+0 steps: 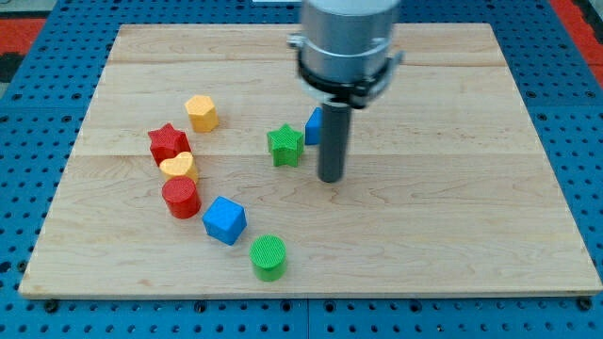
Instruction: Slide the green circle to the bottom of the red circle
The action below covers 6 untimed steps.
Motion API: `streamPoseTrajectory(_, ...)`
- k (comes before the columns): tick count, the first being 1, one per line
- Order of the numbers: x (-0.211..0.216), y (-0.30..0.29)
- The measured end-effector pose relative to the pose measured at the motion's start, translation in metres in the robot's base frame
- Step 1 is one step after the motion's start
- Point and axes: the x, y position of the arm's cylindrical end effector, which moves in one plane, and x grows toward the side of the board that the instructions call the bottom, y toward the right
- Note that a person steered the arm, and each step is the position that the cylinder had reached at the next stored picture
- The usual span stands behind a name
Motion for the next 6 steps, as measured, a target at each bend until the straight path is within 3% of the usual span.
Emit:
streamPoseTrajectory(1, -0.028, -0.039)
streamPoseTrajectory(3, 0.01, 0.067)
streamPoseTrajectory(4, 0.058, 0.09)
streamPoseTrajectory(5, 0.12, 0.061)
streamPoseTrajectory(6, 0.14, -0.002)
